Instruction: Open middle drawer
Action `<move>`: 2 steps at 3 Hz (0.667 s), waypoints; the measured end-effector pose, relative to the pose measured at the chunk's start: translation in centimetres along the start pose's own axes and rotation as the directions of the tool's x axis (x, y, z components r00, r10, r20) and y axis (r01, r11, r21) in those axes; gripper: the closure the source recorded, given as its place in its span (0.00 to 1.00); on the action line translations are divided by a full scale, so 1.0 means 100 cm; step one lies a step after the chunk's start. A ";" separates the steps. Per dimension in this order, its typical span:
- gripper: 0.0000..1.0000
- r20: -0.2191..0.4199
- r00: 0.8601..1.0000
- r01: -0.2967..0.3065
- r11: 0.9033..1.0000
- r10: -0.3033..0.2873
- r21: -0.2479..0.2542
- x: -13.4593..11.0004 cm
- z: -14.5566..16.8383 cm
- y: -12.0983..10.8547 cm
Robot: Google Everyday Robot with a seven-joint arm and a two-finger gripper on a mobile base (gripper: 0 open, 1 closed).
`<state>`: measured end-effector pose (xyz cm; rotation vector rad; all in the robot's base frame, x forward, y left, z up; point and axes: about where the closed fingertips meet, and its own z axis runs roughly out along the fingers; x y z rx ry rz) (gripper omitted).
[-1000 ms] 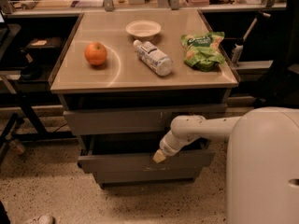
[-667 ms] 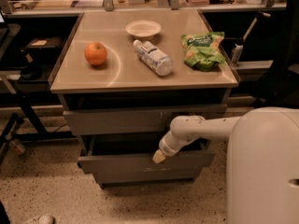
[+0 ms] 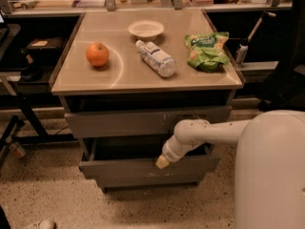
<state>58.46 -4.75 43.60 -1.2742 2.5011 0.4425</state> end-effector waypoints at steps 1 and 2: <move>1.00 -0.005 1.000 -0.025 1.000 0.024 -0.005 0.013 -0.005 0.010; 1.00 0.021 0.998 -0.058 0.998 0.058 0.003 0.014 -0.010 0.012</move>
Offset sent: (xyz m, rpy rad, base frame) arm -0.1369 -0.0498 0.0169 0.0361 0.1124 -0.2127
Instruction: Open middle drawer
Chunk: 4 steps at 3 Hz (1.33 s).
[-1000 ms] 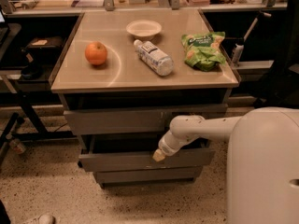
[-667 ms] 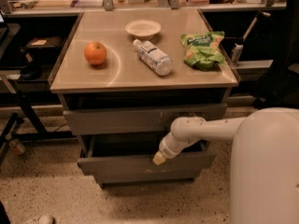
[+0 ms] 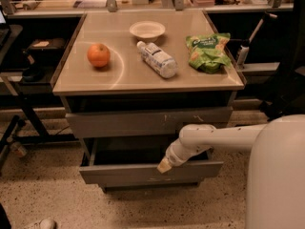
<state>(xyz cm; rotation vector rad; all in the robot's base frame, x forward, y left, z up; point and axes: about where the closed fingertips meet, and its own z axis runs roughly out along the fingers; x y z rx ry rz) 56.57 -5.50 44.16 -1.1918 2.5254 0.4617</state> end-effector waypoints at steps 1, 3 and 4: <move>1.00 -0.003 0.999 -0.041 0.999 0.041 -0.014 0.023 -0.006 0.017; 1.00 -0.014 0.999 -0.039 0.999 0.039 -0.022 0.023 -0.004 0.020; 1.00 -0.024 0.998 -0.055 0.998 0.054 -0.033 0.029 -0.004 0.026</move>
Offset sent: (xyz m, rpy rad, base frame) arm -0.1223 -0.0384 0.0054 0.0504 0.1126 -0.1234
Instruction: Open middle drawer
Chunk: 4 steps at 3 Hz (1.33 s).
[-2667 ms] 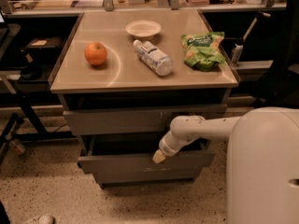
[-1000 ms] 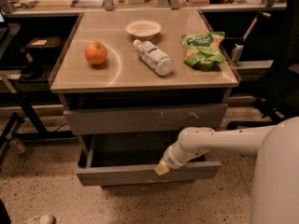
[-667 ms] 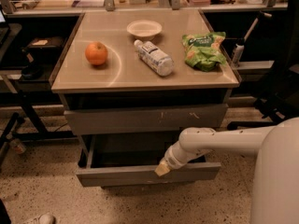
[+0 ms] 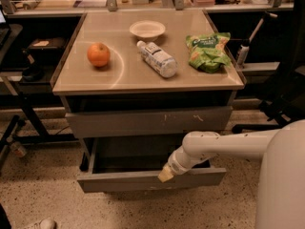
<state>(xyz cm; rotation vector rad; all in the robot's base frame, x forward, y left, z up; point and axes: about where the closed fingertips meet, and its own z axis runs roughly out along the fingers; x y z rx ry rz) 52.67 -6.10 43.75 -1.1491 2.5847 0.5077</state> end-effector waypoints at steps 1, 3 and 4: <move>1.00 0.000 1.000 0.000 1.000 0.000 0.000 -0.001 -0.002 0.000; 1.00 -0.020 1.000 -0.020 1.000 0.019 -0.019 0.013 -0.004 0.012; 1.00 -0.044 0.998 -0.034 0.999 0.032 -0.037 0.030 -0.004 0.024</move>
Offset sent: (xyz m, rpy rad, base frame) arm -0.1714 -0.0299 -0.0426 -0.0090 0.2806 -0.0589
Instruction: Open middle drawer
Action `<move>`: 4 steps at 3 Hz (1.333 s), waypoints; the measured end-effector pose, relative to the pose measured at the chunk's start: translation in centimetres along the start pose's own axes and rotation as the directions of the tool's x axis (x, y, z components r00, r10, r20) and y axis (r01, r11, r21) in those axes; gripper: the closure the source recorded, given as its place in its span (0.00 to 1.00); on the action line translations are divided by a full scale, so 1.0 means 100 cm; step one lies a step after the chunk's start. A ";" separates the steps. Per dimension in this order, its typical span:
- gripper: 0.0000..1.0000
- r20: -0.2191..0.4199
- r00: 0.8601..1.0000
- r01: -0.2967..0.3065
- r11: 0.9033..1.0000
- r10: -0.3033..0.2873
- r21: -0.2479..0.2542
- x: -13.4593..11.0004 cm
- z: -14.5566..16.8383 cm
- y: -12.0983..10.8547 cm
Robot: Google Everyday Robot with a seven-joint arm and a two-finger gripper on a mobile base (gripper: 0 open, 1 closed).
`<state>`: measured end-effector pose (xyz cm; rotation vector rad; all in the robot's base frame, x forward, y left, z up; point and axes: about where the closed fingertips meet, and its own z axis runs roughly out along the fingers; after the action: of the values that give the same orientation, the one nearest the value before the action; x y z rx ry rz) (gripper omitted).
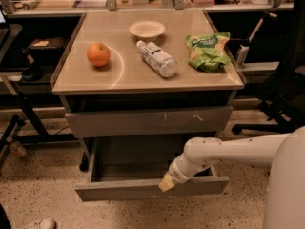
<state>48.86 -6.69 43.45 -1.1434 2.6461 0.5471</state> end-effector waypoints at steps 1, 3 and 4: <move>1.00 0.000 1.000 0.000 1.000 0.000 0.000 -0.001 -0.003 0.001; 1.00 -0.022 1.000 -0.016 1.000 0.016 -0.016 0.014 -0.004 0.012; 1.00 -0.040 0.999 -0.031 0.999 0.030 -0.028 0.028 -0.004 0.022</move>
Offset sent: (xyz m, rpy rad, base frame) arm -0.1759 -0.0362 -0.0188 -0.0353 0.2559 -0.0334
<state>45.29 -7.31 43.42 -1.1356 2.7016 0.5753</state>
